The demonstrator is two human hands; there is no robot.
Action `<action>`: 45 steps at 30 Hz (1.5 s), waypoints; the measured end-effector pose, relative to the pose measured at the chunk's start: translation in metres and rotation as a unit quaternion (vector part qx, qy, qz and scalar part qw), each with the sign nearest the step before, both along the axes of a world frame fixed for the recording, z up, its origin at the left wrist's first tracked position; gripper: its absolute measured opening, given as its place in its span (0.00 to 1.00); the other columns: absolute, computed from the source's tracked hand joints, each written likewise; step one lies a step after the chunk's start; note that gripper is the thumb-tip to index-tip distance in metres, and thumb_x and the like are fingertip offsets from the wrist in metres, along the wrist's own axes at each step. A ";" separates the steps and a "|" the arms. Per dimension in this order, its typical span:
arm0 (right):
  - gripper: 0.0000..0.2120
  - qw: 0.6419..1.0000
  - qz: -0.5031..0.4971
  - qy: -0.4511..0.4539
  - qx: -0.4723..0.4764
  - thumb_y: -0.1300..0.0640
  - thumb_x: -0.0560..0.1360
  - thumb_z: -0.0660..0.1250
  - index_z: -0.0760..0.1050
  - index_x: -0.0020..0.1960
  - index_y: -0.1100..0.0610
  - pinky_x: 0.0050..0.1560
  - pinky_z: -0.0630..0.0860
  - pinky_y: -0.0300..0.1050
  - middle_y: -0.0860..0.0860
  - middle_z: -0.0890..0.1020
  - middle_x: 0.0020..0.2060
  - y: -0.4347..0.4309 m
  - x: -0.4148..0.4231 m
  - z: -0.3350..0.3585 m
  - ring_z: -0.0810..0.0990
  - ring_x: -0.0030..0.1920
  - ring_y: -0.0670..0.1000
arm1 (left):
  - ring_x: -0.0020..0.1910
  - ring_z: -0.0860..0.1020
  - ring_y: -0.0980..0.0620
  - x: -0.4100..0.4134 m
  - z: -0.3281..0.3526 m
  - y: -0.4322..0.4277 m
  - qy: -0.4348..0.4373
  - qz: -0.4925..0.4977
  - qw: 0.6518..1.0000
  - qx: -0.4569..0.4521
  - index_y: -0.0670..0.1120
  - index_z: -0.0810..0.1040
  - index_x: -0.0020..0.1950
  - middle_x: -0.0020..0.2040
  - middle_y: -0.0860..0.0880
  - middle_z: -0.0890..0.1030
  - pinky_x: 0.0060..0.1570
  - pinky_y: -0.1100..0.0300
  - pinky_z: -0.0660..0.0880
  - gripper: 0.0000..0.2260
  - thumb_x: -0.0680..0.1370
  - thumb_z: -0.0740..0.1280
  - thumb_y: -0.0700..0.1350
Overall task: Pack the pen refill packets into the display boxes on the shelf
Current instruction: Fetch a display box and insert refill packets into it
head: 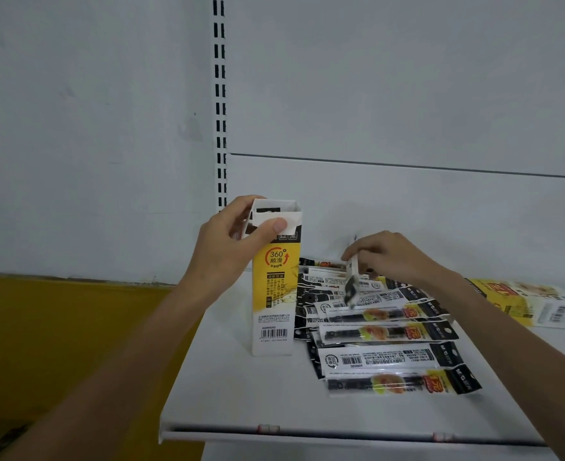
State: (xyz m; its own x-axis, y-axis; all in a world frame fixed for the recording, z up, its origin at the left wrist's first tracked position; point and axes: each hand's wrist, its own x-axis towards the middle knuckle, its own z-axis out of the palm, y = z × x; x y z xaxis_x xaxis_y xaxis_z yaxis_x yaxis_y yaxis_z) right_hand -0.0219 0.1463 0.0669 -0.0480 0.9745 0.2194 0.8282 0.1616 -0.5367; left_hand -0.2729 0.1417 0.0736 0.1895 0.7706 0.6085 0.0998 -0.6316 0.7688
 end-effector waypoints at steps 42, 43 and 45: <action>0.09 0.888 -0.021 0.440 0.135 0.56 0.80 0.57 0.73 0.52 0.60 0.32 0.76 0.40 0.52 0.78 0.35 -0.004 -0.032 0.056 0.75 0.30 0.47 | 0.43 0.81 0.57 -0.001 0.022 -0.015 -0.035 0.019 0.999 -0.013 0.55 0.75 0.48 0.46 0.53 0.82 0.39 0.66 0.77 0.22 0.57 0.66 0.63; 0.06 0.854 0.008 0.505 0.125 0.57 0.79 0.60 0.73 0.49 0.59 0.28 0.72 0.38 0.51 0.75 0.31 -0.009 -0.037 0.070 0.72 0.26 0.46 | 0.43 0.80 0.58 0.000 0.022 -0.017 -0.014 0.023 1.000 -0.001 0.55 0.75 0.48 0.46 0.54 0.81 0.39 0.67 0.77 0.22 0.58 0.67 0.63; 0.05 0.800 0.079 0.585 0.104 0.57 0.78 0.62 0.72 0.46 0.58 0.26 0.67 0.35 0.48 0.72 0.28 -0.019 -0.048 0.091 0.67 0.24 0.44 | 0.43 0.79 0.63 0.003 0.018 -0.021 0.036 0.006 0.999 0.016 0.57 0.74 0.49 0.45 0.58 0.80 0.39 0.69 0.76 0.22 0.58 0.68 0.62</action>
State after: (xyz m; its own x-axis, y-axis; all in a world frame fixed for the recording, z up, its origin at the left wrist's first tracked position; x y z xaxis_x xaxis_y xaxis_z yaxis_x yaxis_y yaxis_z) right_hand -0.0695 0.1270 0.1584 0.1891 0.9130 0.3615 -0.2616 0.4017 -0.8776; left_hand -0.2703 0.1203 0.0914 0.2241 0.7529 0.6188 0.1614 -0.6549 0.7383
